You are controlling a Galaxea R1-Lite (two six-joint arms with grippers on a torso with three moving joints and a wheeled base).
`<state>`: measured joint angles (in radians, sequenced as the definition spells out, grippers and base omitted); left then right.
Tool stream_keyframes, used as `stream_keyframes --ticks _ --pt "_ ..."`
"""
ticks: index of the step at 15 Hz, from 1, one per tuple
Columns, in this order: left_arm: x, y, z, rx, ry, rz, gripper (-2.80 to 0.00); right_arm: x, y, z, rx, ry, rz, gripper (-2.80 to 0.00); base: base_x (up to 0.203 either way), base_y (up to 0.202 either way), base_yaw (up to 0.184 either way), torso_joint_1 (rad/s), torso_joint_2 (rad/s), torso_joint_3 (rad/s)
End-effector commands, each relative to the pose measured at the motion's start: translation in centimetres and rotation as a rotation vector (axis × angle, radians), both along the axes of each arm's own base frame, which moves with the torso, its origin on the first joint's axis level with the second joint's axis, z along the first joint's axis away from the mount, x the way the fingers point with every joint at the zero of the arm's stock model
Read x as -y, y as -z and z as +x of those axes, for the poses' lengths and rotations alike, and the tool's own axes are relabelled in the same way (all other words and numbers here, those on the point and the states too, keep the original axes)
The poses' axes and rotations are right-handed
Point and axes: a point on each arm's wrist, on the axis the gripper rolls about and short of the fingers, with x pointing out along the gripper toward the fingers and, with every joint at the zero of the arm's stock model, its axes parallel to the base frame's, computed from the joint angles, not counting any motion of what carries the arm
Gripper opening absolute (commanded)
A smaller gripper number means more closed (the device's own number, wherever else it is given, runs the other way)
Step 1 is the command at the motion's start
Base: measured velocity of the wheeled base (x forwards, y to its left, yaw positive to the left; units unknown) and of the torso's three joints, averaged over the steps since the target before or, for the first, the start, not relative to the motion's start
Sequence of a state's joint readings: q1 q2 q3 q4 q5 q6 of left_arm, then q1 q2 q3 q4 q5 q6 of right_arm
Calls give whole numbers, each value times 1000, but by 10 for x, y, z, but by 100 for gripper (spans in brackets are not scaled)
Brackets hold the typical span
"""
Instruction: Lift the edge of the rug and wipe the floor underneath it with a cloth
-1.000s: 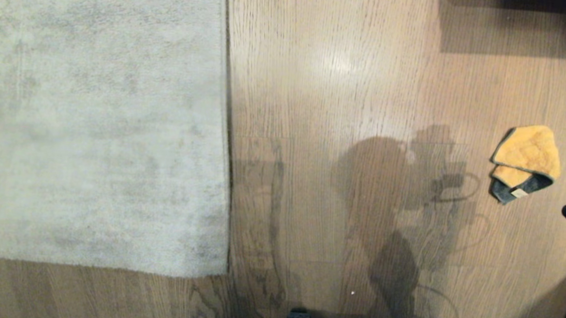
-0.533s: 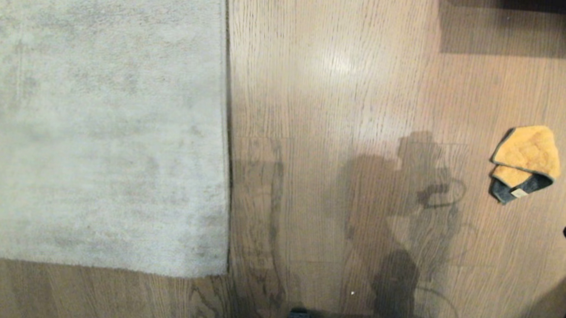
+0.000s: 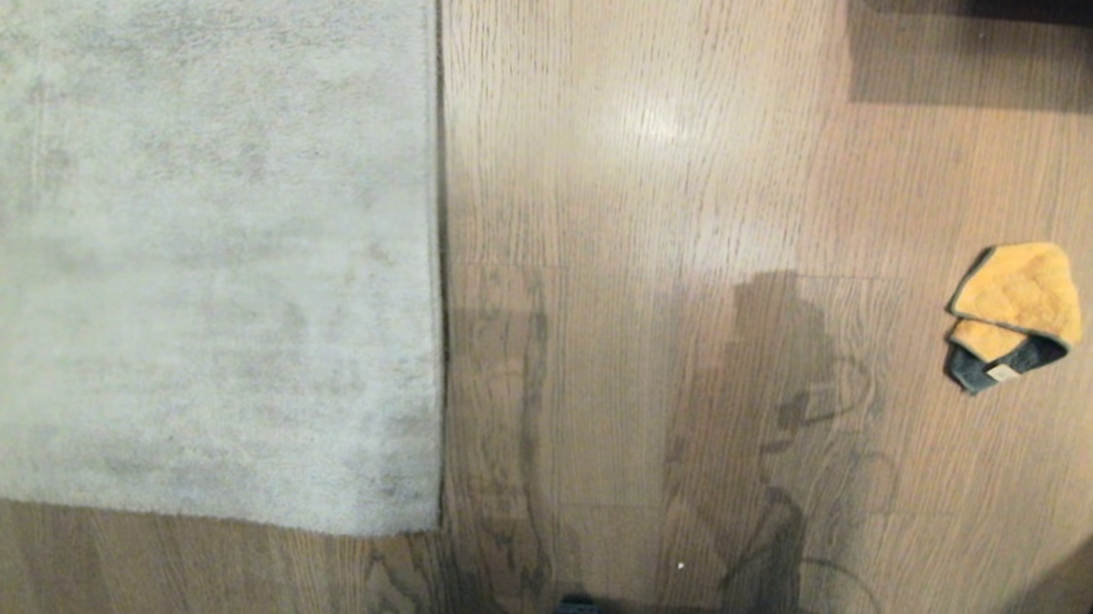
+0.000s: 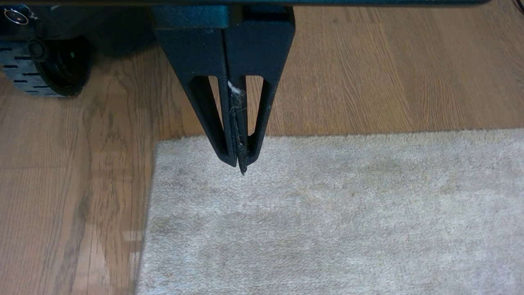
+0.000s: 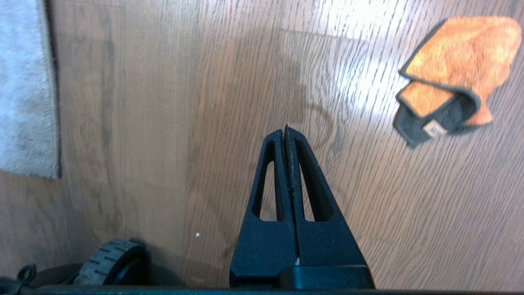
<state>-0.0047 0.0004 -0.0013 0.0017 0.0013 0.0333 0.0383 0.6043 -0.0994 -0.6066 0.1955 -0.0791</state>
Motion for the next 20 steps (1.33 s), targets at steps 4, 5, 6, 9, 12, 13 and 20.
stream_keyframes --ticks 4,5,6,9,12,13,20 --pt "0 0 0 1 0 0 -280 2 27 -28 55 52 16 -280 0 0 0 0 0 0" --pt "0 0 0 0 0 0 -280 3 29 -31 51 83 30 -280 0 0 0 0 0 0" --pt "0 0 0 1 0 0 -280 3 33 -33 37 106 34 -280 0 0 0 0 0 0" --pt "0 0 0 1 0 0 -280 4 38 -36 19 150 16 -280 0 0 0 0 0 0" --pt "0 0 0 1 0 0 -280 4 50 -46 -1 176 16 -280 0 0 0 0 0 0" --pt "0 0 0 0 0 0 -280 5 55 -50 -23 208 13 -280 0 0 0 0 0 0" --pt "0 0 0 1 0 0 -280 5 85 -66 -80 217 -79 -280 0 0 0 0 0 0"
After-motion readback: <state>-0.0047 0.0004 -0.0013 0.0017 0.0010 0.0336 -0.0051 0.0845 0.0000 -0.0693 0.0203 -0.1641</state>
